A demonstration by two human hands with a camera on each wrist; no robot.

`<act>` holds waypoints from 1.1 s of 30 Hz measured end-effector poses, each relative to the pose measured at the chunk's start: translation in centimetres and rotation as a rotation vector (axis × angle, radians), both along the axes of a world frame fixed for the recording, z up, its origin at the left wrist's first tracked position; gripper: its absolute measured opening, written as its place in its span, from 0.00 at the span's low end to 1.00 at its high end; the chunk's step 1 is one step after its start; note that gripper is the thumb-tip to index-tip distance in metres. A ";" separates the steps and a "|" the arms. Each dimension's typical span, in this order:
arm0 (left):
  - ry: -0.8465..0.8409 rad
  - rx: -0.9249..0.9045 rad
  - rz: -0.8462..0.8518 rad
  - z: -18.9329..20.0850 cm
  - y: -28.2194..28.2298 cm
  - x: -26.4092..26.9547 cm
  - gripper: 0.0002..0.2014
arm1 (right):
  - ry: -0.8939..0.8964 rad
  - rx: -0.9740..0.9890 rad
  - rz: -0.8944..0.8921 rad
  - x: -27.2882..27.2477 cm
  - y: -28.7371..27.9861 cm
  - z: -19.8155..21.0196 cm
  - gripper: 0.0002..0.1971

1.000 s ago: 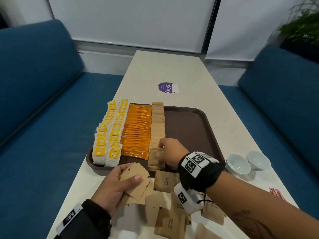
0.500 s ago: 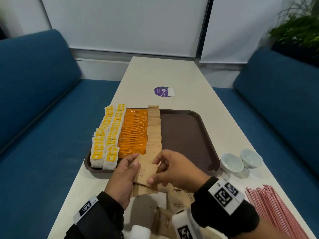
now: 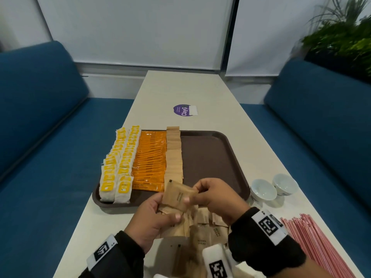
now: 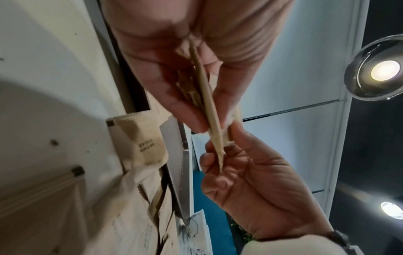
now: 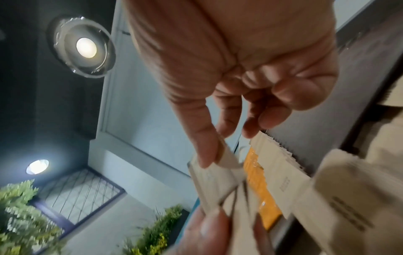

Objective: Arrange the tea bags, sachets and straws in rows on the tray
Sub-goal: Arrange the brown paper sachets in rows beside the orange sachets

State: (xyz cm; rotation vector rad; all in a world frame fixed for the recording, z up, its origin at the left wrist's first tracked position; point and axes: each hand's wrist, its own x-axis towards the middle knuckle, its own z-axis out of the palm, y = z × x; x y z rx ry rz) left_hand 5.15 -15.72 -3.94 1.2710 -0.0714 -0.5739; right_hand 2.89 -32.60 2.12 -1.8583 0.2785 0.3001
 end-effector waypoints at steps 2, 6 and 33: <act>-0.001 -0.001 0.005 -0.1 0.1 0.4 0.25 | -0.011 0.068 -0.033 0.6 -0.3 0.7 0.08; 0.029 0.009 0.086 0.1 0.2 1.3 0.18 | -0.036 0.148 -0.150 2.8 -1.2 2.1 0.04; 0.134 0.022 0.140 -1.7 1.0 5.1 0.15 | -0.079 -0.571 -0.134 29.4 -7.0 -4.7 0.11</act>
